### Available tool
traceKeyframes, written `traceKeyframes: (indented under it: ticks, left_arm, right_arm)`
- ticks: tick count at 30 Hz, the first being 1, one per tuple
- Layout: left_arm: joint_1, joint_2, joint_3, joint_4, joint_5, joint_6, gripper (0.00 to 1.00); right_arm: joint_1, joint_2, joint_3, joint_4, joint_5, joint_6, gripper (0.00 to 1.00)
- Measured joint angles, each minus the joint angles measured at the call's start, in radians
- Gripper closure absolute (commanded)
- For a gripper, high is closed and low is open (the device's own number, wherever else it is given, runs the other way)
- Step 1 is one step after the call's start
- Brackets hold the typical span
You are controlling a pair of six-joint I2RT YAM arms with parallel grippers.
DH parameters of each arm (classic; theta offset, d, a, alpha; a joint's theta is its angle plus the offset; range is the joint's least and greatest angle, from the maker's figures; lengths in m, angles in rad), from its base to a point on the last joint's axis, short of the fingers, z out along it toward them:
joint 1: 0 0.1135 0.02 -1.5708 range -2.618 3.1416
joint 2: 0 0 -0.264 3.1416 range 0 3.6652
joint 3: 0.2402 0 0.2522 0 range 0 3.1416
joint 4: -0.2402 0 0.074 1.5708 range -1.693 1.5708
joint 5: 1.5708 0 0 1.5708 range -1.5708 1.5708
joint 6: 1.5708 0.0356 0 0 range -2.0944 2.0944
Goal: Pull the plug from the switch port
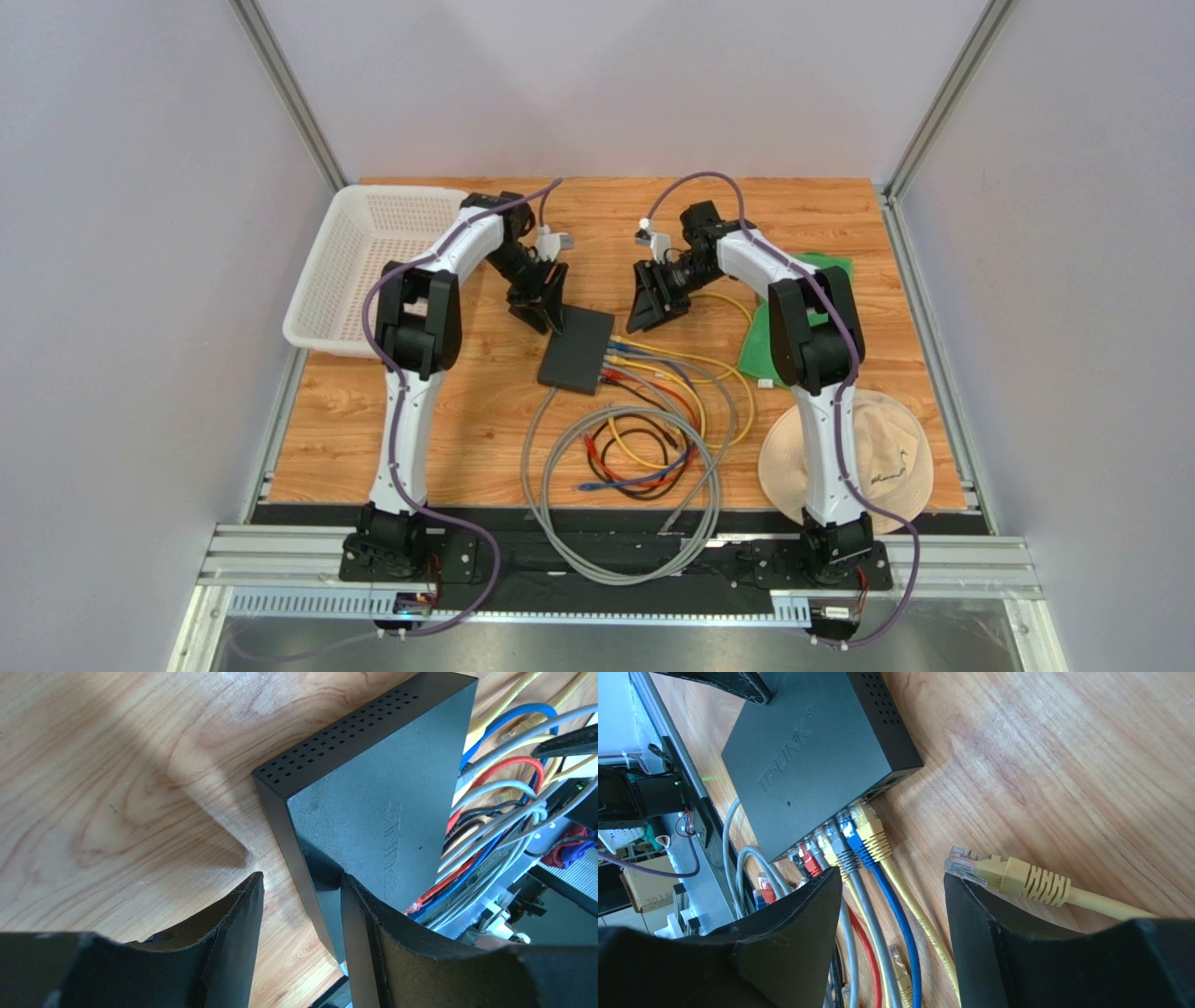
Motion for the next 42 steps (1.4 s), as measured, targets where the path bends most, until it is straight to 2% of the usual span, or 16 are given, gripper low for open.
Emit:
traceKeyframes:
  ticks: [5,10,19,35,42]
  left_arm:
    - [-0.004,0.002,-0.005,0.002,-0.008,-0.003,0.48]
    - [-0.016,0.002,-0.005,-0.005,-0.029,-0.004,0.48]
    - [-0.048,0.002,-0.005,-0.018,-0.048,-0.007,0.49]
    - [-0.053,0.002,-0.003,-0.023,-0.06,-0.022,0.51]
    - [-0.055,0.002,0.0,-0.024,-0.064,-0.023,0.51]
  right_arm:
    - [0.002,0.025,0.002,0.0,0.0,0.001,0.37]
    - [0.001,0.049,0.018,-0.003,-0.067,0.017,0.35]
    - [0.012,0.102,0.054,0.002,-0.151,0.064,0.42]
    - [0.016,0.137,0.076,-0.013,-0.18,0.036,0.58]
    - [0.018,0.154,0.087,-0.047,-0.206,0.0,0.58]
